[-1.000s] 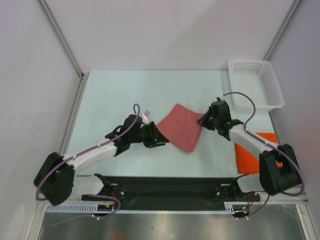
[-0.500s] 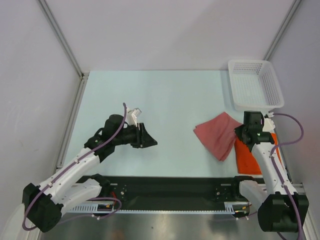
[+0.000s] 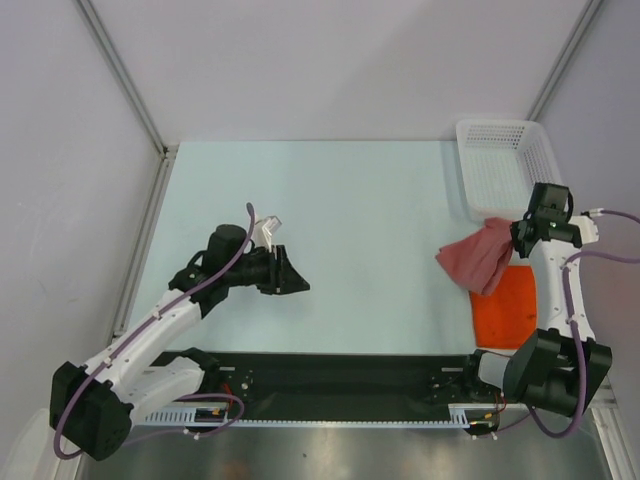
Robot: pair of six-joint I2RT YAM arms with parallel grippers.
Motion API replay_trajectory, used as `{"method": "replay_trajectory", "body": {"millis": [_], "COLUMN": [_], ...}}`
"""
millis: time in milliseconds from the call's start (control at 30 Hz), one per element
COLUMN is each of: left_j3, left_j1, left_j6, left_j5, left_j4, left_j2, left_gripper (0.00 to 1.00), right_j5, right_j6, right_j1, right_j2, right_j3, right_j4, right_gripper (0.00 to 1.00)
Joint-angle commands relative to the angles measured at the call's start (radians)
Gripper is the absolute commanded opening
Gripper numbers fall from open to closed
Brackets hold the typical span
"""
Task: Fold and stack the t-shirts
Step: Neatly place the folded tshirt to the corner
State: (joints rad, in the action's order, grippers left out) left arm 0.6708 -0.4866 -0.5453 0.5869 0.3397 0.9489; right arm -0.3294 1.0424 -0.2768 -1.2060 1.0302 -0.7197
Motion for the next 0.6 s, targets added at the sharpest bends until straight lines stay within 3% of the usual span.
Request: {"method": "replay_trajectory", "body": {"millis": [0,300,567], "left_j3": [0.039,0.078,0.072], "left_j1": [0.025,0.029,0.048], "left_j6": [0.028,0.042,0.061], "left_j5": [0.048,0.080,0.105], "left_j4": [-0.018,-0.001,0.004], "left_j2": [0.030,0.100,0.128], "left_gripper": [0.43,0.43,0.42], "right_j5": [-0.048,0.012,0.056], "right_j6": [0.018,0.011,-0.093], "right_j1": [-0.048,-0.145,-0.183], "right_j2": [-0.013,-0.006,-0.027], "right_j3": [0.100,0.140,0.246], "right_j4": [-0.056,-0.121,-0.181], "right_gripper": [0.00,0.00,0.00]}}
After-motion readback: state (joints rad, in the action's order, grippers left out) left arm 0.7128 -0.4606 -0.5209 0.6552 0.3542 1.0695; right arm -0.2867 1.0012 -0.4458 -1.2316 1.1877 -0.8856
